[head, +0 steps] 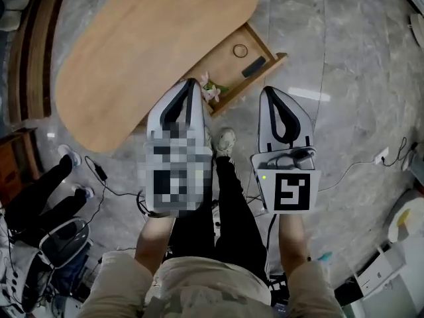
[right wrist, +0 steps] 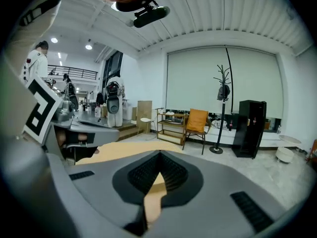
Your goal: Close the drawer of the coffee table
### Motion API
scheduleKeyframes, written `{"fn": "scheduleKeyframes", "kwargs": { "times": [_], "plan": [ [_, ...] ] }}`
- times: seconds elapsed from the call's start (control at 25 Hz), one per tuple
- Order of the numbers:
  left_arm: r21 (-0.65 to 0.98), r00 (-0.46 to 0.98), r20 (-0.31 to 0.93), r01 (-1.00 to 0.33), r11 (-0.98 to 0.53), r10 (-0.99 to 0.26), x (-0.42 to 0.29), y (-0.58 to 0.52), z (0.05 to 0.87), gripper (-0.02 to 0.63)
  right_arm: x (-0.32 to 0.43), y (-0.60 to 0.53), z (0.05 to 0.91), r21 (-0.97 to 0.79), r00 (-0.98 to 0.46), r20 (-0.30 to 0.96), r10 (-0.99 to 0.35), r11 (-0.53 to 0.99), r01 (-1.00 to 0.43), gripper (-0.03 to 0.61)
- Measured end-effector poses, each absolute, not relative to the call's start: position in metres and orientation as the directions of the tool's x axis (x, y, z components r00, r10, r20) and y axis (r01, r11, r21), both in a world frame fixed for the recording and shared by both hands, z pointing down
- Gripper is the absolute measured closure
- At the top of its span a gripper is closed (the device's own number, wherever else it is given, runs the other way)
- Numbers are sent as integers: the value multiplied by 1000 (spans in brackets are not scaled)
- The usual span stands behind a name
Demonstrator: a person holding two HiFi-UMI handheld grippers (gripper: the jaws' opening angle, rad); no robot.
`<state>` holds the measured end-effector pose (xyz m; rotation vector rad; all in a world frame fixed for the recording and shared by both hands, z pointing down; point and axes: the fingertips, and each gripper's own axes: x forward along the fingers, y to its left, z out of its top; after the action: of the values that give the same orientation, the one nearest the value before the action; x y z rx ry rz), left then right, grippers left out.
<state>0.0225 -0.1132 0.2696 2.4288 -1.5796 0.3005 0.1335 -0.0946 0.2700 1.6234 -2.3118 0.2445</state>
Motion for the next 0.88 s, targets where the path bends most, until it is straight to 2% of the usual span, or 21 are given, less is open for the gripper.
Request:
{"fn": "scheduleKeyframes", "kwargs": {
  "times": [0.16, 0.44, 0.88],
  "plan": [
    [62, 429, 323, -899, -433, -844, 61, -105, 341, 606, 164, -79, 346, 26, -282, 397, -874, 318, -948, 574],
    [88, 410, 403, -907, -411, -818, 93, -84, 433, 606, 187, -59, 431, 24, -258, 446, -857, 299, -954, 574],
    [96, 411, 445, -905, -414, -796, 106, -71, 470, 606, 194, -49, 473, -27, -264, 474, -840, 285, -958, 574]
  ]
}}
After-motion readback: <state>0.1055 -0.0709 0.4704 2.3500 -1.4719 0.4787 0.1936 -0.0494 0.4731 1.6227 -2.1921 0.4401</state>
